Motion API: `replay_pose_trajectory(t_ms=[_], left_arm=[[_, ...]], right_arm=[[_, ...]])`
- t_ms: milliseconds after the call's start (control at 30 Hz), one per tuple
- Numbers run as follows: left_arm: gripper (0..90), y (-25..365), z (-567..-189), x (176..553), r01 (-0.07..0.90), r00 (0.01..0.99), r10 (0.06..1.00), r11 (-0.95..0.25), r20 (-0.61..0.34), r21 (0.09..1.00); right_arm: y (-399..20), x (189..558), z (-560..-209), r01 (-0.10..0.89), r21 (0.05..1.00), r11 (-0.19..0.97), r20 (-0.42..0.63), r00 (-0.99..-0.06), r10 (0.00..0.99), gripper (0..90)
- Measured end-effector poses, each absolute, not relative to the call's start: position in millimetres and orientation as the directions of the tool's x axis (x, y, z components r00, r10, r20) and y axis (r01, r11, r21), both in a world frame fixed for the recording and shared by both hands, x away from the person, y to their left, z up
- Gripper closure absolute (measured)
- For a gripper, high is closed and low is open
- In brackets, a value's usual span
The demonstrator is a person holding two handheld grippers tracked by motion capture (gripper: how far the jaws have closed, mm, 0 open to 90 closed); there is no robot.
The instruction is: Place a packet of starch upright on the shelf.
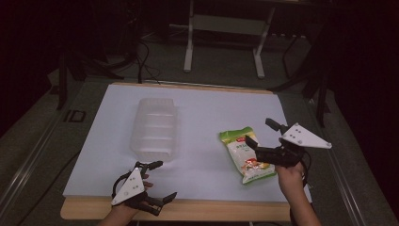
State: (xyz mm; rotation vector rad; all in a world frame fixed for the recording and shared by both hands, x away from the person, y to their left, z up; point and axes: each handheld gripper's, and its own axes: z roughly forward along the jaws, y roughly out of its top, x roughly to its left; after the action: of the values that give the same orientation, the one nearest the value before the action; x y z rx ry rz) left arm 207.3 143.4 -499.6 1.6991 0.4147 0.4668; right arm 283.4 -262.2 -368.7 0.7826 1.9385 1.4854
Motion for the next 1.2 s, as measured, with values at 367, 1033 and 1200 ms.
replay_pose_trajectory(t_ms=[367,1033,1200], left_arm=[[0.0,143,-500,208,0.018,0.854,0.514,-0.172,0.074,0.985],[0.0,142,-502,209,0.024,0.858,0.509,-0.180,0.072,0.983],[0.0,142,-502,209,0.025,0.857,0.510,-0.180,0.072,0.983]], right_arm=[[-276,329,-378,0.197,0.966,0.167,-0.009,-0.620,0.784,10.3],[-292,386,-438,0.374,0.905,0.204,0.062,-0.589,0.806,12.5],[-295,395,-456,0.420,0.880,0.222,0.064,-0.569,0.820,13.4]])
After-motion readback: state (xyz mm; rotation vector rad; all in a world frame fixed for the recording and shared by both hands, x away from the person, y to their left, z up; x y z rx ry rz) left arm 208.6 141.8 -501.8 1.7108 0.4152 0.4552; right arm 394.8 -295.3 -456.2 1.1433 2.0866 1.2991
